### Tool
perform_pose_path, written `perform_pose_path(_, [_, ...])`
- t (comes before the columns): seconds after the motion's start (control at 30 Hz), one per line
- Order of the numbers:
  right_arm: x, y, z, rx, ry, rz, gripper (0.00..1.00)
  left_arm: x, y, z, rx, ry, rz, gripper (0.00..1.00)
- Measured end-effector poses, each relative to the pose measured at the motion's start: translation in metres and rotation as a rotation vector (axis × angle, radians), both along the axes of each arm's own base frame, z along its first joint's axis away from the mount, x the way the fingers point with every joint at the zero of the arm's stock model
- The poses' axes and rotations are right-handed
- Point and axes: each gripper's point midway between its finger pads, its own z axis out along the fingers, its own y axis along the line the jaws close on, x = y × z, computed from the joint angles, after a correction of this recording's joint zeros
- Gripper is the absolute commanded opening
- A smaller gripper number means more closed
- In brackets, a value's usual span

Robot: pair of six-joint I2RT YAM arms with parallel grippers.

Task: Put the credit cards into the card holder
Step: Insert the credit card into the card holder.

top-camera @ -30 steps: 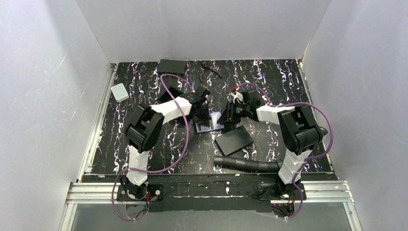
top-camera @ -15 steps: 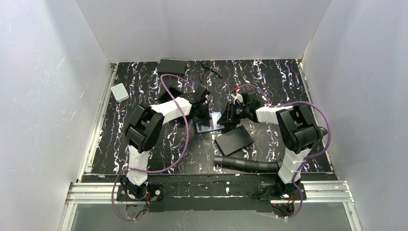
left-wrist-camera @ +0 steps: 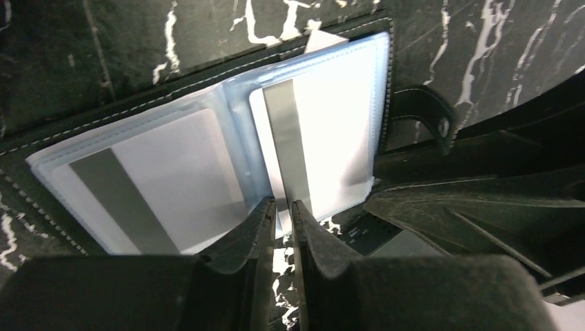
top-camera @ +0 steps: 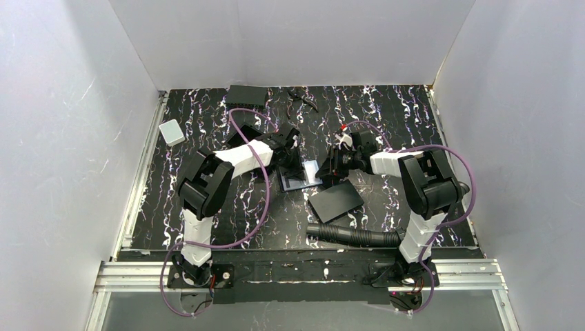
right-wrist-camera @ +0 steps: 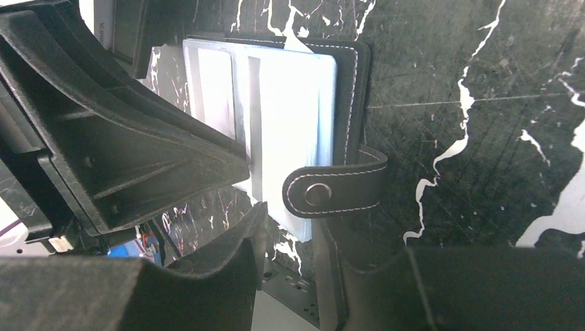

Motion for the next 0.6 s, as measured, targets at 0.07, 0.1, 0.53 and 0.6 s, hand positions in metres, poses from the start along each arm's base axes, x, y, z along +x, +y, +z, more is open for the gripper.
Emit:
perform_pose_path(0.07, [0.0,0.0,0.0,0.002,0.0,0.0,0.38,0.001,-0.005,0.002,-0.028,0.004,0.004,0.13])
perform_pose_path(0.1, [0.0,0.001,0.0,0.005,-0.001,0.0,0.38,0.002,-0.007,0.004,-0.042,0.004,0.006,0.14])
perform_pose_path(0.53, [-0.003,0.002,-0.001,0.028,0.012,-0.003,0.4,0.0,-0.014,0.001,-0.084,0.035,0.01,0.24])
perform_pose_path(0.6, [-0.003,0.001,-0.001,0.019,0.011,0.0,0.41,-0.001,-0.014,0.001,-0.083,0.034,0.009,0.22])
